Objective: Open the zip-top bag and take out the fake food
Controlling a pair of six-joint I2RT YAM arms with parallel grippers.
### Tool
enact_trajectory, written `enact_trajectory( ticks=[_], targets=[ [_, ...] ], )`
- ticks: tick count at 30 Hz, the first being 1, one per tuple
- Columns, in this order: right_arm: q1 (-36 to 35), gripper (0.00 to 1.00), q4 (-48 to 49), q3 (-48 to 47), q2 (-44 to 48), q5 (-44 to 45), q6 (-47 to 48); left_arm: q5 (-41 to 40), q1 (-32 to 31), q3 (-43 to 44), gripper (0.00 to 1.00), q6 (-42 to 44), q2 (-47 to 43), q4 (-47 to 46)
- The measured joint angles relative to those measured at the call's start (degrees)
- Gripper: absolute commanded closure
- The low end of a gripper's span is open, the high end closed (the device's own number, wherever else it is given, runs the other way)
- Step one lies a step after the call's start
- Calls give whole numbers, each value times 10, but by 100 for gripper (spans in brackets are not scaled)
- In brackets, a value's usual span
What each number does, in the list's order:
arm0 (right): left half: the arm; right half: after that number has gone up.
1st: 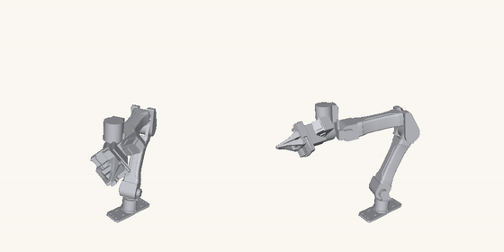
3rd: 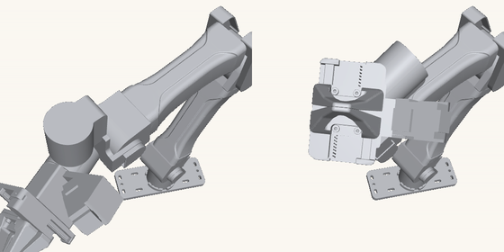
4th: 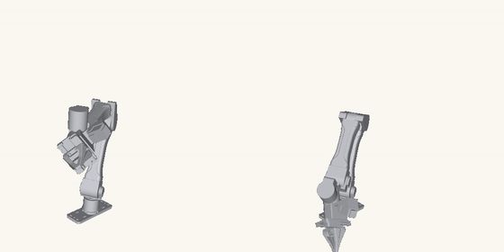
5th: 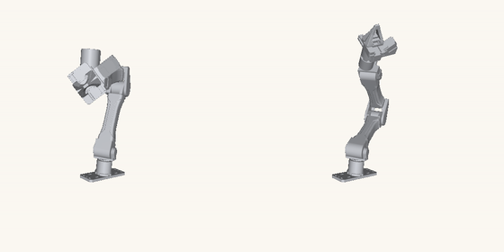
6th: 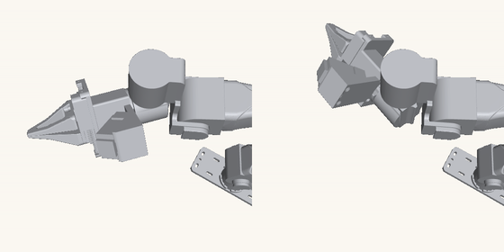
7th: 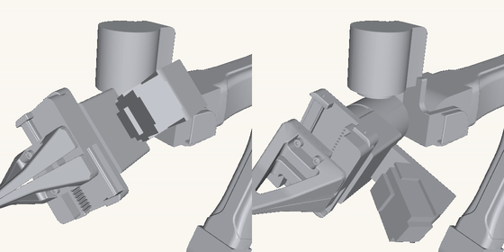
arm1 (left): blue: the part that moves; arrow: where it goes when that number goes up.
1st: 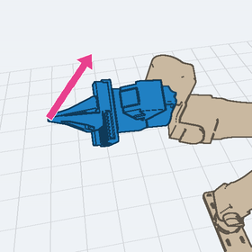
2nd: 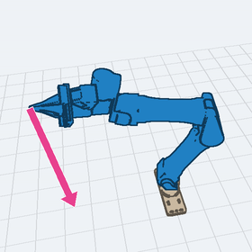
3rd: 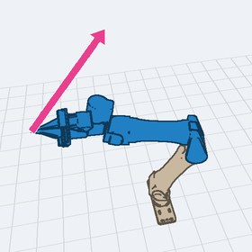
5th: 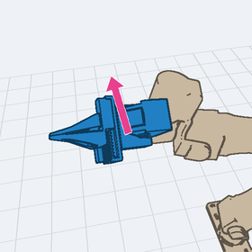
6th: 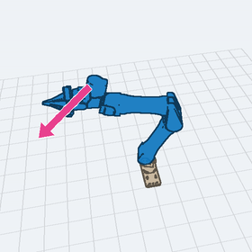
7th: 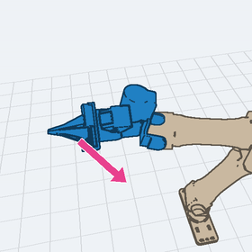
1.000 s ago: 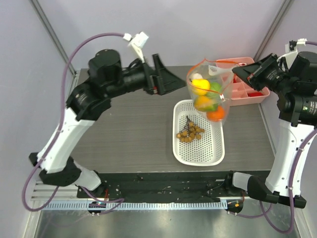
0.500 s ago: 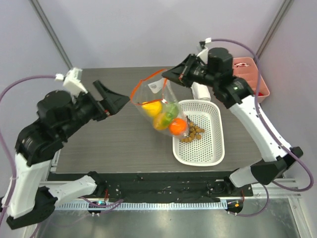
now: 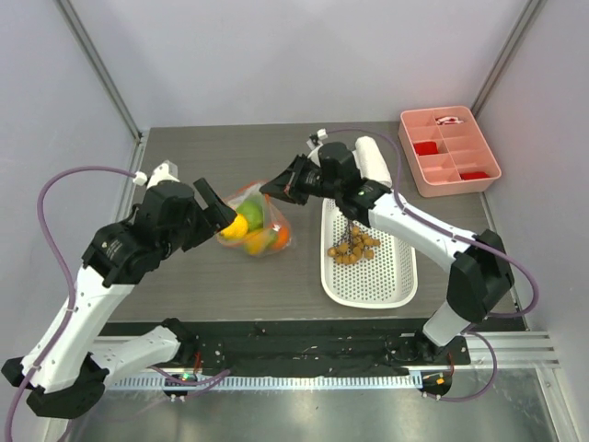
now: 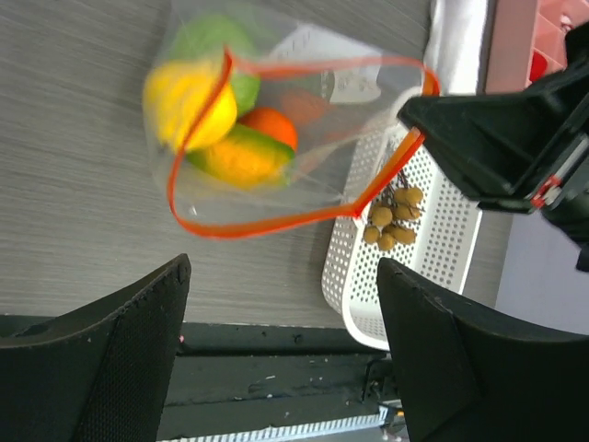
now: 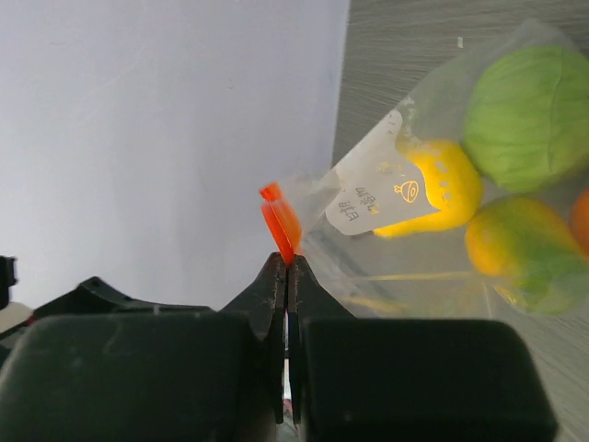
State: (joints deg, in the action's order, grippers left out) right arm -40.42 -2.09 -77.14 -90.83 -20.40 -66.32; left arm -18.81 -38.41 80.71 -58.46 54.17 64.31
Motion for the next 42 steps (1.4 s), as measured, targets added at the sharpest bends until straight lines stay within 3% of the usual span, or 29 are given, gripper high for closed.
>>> enact_trajectory(
  ticks=[4,9,13,19,24,26,27,28,31,33,38,42],
  targets=[
    [2,99,25,42,-22,-8,0,31,59,-7,20,-4,22,2],
    [3,99,48,51,-23,-18,0,92,128,-72,36,-16,35,-4],
    [3,99,56,51,-23,-27,0,124,142,-167,34,-45,-7,-23],
    [3,99,56,51,-23,-36,0,127,154,-211,35,-61,-24,-61],
    [3,99,56,60,-23,-42,3,139,161,-211,57,-58,40,-129],
    [3,99,52,61,-23,-44,7,145,166,-211,71,-55,67,-140],
    [3,99,50,61,-23,-45,10,148,170,-211,81,-54,75,-142],
    [3,99,48,61,-23,-45,14,151,173,-211,100,-51,80,-143],
    [3,99,27,55,-23,-47,27,155,181,-209,100,-38,82,-141],
    [3,98,6,44,-23,-48,39,155,185,-192,100,-8,87,-122],
    [3,98,-103,-25,-25,-55,90,136,187,-13,100,87,135,-45],
    [3,97,-164,-64,-25,-86,113,146,187,57,100,141,123,-61]
  ],
)
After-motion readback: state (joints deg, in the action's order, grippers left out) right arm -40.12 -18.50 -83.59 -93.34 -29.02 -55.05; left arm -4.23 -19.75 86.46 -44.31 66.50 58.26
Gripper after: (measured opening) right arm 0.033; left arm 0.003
